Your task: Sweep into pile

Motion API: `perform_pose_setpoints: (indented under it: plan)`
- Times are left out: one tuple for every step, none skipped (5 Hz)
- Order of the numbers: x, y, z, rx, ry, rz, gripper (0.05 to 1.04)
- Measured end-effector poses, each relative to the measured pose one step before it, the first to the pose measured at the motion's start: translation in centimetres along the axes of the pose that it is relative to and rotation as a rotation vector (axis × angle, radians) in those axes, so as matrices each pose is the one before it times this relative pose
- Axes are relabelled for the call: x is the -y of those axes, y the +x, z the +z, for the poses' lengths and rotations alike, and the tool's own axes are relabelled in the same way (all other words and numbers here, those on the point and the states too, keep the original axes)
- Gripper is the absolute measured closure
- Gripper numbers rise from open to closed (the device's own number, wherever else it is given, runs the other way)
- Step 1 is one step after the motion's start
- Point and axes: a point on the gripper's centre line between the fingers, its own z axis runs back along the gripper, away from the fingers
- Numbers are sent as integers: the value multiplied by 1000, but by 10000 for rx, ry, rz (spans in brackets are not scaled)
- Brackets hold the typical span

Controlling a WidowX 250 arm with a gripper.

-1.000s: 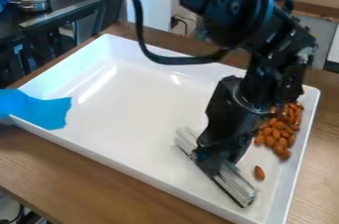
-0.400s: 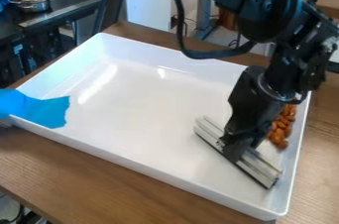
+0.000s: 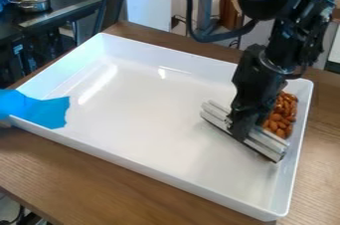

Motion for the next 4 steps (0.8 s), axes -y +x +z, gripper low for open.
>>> perform_pose_setpoints:
  plan:
    - [1069, 1430, 388, 179, -132, 158, 715]
    - [-16, 895, -59, 142, -18, -368, 715]
    - [-1563, 2195, 3125, -100, -698, -1126, 715]
    - [-2833, 4225, 2215, -653, -293, -1913, 715]
